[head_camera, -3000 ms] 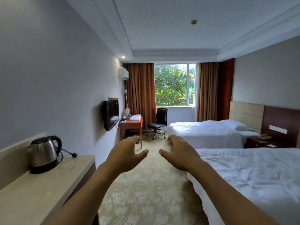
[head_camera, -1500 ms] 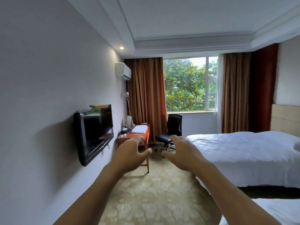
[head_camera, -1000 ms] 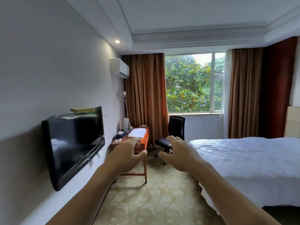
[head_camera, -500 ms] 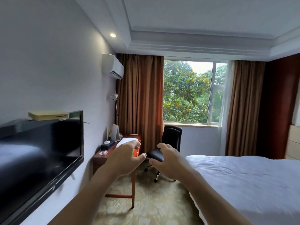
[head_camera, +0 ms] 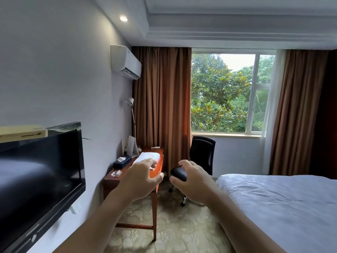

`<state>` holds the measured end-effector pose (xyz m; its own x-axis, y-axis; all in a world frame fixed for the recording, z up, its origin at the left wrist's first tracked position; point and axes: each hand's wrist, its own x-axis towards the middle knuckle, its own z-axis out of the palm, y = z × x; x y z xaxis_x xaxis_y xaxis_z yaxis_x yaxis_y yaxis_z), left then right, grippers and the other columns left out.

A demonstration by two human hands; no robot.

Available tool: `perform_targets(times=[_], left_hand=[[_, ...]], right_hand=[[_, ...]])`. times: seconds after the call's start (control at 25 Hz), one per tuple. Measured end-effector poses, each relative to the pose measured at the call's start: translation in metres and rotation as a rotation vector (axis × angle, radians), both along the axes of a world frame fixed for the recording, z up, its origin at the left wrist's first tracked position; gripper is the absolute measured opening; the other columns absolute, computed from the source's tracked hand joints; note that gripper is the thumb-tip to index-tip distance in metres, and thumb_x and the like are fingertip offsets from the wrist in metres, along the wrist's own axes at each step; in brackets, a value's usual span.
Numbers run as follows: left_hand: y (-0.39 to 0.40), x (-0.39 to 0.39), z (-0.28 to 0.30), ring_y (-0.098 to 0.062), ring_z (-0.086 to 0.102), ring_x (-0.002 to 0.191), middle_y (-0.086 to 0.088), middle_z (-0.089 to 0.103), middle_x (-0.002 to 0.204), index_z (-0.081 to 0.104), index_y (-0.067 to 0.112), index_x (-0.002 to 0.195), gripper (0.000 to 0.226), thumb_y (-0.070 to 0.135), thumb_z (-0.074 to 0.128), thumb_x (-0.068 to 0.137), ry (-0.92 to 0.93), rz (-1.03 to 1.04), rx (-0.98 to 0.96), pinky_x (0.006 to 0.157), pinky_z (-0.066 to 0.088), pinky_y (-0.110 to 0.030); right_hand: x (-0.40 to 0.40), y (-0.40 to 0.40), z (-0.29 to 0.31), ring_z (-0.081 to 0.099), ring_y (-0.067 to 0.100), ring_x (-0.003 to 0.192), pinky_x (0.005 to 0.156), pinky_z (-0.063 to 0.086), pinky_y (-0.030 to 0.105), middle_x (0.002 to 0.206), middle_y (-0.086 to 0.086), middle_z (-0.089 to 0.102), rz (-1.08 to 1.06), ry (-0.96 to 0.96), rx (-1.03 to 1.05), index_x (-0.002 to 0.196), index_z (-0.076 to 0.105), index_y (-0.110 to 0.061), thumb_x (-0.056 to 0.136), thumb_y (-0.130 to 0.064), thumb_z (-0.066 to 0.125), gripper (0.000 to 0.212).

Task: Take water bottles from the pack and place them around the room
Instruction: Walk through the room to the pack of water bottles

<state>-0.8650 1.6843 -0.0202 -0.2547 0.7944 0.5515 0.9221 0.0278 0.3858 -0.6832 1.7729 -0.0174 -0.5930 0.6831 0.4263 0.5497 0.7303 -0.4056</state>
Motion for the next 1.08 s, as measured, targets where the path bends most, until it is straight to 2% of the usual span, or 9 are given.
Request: perform_targets(times=[0.32,0.4,0.52,0.6,0.72,0.88,1.08], left_hand=[[0.18,-0.008,-0.015,-0.009,0.061,0.112,0.005,0.065,0.127,0.06,0.02,0.129,0.048,0.044,0.066,0.089,-0.051,-0.014,0.01,0.097,0.05,-0.032],[0.221,-0.009,-0.016,-0.008,0.06,0.111,0.005,0.066,0.126,0.06,0.019,0.13,0.048,0.044,0.066,0.089,-0.034,-0.006,0.003,0.095,0.05,-0.028],[0.271,-0.017,-0.021,-0.004,0.058,0.109,0.007,0.066,0.126,0.06,0.02,0.129,0.048,0.044,0.065,0.088,-0.052,-0.005,0.014,0.085,0.044,-0.014],[0.294,-0.026,-0.025,-0.002,0.056,0.11,0.009,0.064,0.127,0.059,0.023,0.13,0.048,0.046,0.064,0.088,-0.05,0.005,-0.026,0.083,0.039,-0.012],[0.318,-0.043,-0.028,-0.002,0.056,0.113,0.009,0.064,0.13,0.058,0.025,0.131,0.051,0.05,0.063,0.087,-0.024,0.024,-0.046,0.087,0.042,-0.018],[0.319,-0.065,-0.019,-0.011,0.058,0.116,0.007,0.065,0.129,0.059,0.023,0.13,0.05,0.047,0.064,0.087,-0.003,0.076,-0.023,0.096,0.05,-0.034],[0.266,-0.119,-0.003,-0.014,0.061,0.106,0.005,0.067,0.12,0.062,0.022,0.126,0.049,0.045,0.066,0.083,-0.043,0.262,0.012,0.088,0.048,-0.029]], right_hand=[[-0.004,0.179,-0.009,0.05,0.021,0.127,0.103,0.044,0.041,0.142,-0.002,0.054,0.01,-0.029,0.078,0.146,0.041,-0.022,0.082,-0.069,0.049,0.08],[-0.005,0.222,-0.004,0.049,0.023,0.127,0.103,0.042,0.041,0.14,-0.001,0.054,0.003,-0.056,0.094,0.145,0.042,-0.022,0.082,-0.069,0.049,0.079],[-0.01,0.28,0.0,0.05,0.024,0.127,0.103,0.043,0.041,0.14,0.0,0.054,-0.007,-0.067,0.097,0.144,0.042,-0.022,0.084,-0.068,0.05,0.076],[-0.014,0.305,-0.001,0.049,0.023,0.128,0.103,0.042,0.04,0.141,0.0,0.053,-0.013,-0.102,0.079,0.145,0.041,-0.022,0.085,-0.068,0.05,0.077],[-0.023,0.329,-0.004,0.048,0.023,0.129,0.104,0.041,0.039,0.142,-0.001,0.052,-0.012,-0.122,0.04,0.147,0.039,-0.021,0.087,-0.068,0.049,0.077],[-0.05,0.342,0.001,0.052,0.026,0.126,0.102,0.045,0.043,0.139,0.003,0.055,0.021,-0.086,0.051,0.142,0.043,-0.019,0.087,-0.064,0.054,0.072],[-0.143,0.32,0.007,0.056,0.028,0.12,0.097,0.046,0.042,0.129,0.006,0.06,0.213,-0.009,0.035,0.132,0.049,-0.018,0.085,-0.058,0.058,0.063]])
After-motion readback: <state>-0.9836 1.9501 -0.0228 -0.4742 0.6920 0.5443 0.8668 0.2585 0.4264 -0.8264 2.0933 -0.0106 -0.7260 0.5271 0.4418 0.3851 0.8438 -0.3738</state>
